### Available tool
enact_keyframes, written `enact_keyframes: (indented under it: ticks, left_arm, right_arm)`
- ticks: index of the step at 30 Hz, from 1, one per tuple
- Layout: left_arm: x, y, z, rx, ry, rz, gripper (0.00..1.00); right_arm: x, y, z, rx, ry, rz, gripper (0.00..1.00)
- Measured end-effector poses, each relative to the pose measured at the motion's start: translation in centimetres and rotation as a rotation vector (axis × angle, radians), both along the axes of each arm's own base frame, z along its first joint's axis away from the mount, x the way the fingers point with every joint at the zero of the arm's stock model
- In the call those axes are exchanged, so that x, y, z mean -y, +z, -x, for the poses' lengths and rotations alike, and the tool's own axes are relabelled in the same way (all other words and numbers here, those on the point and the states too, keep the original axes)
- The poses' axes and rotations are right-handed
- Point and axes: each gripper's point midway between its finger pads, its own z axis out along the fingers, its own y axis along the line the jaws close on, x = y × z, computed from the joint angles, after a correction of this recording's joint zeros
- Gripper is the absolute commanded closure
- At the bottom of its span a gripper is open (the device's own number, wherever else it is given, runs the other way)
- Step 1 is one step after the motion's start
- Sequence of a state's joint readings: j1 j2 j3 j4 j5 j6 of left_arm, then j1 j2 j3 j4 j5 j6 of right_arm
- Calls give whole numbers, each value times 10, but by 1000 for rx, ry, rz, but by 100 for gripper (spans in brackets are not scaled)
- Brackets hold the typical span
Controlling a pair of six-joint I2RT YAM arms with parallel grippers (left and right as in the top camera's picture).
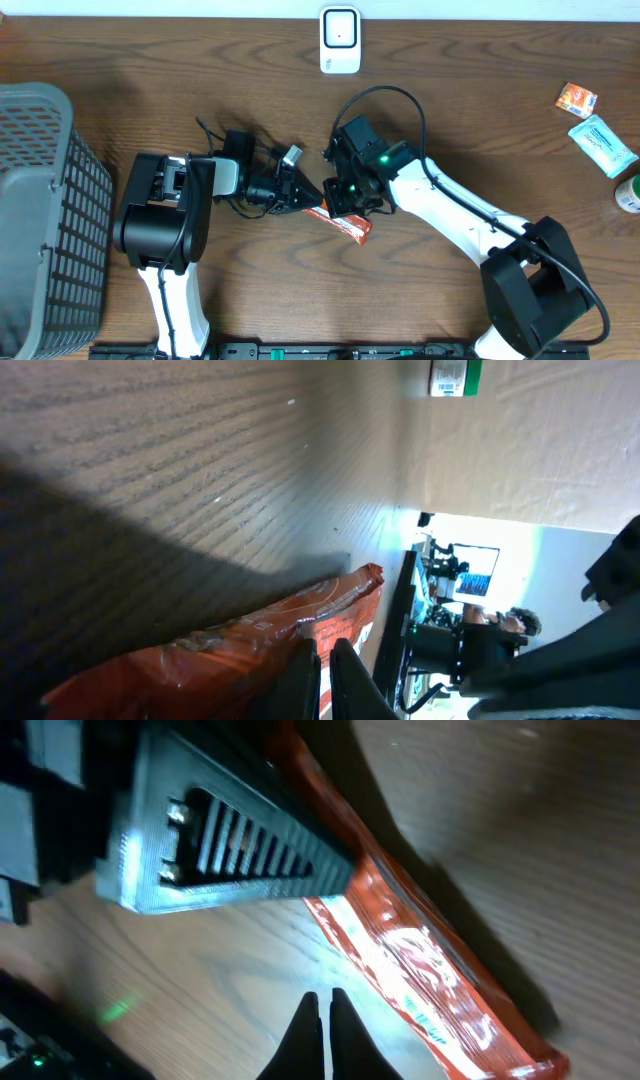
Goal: Scan the item barcode
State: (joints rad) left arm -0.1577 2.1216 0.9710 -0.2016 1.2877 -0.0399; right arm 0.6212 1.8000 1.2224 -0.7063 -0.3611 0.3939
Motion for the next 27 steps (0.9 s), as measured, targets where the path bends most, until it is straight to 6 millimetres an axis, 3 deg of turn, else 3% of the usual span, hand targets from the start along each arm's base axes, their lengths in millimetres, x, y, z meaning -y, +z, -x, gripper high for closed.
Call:
enact_keyframes:
  ticks: [7, 12, 18, 27]
  left_arm:
    - [0, 0, 0, -2, 1, 2, 93]
    - [0, 0, 0, -3, 1, 2, 92]
    - [0, 0, 0, -3, 1, 4, 93]
    - [0, 0, 0, -3, 1, 5, 93]
  right_arm:
    - [-2, -22, 2, -52, -2, 15, 99]
    - [17, -43, 11, -108, -18, 130, 99]
    - [39, -49, 17, -116, -38, 244, 99]
    - [55, -56, 28, -124, -52, 294, 99]
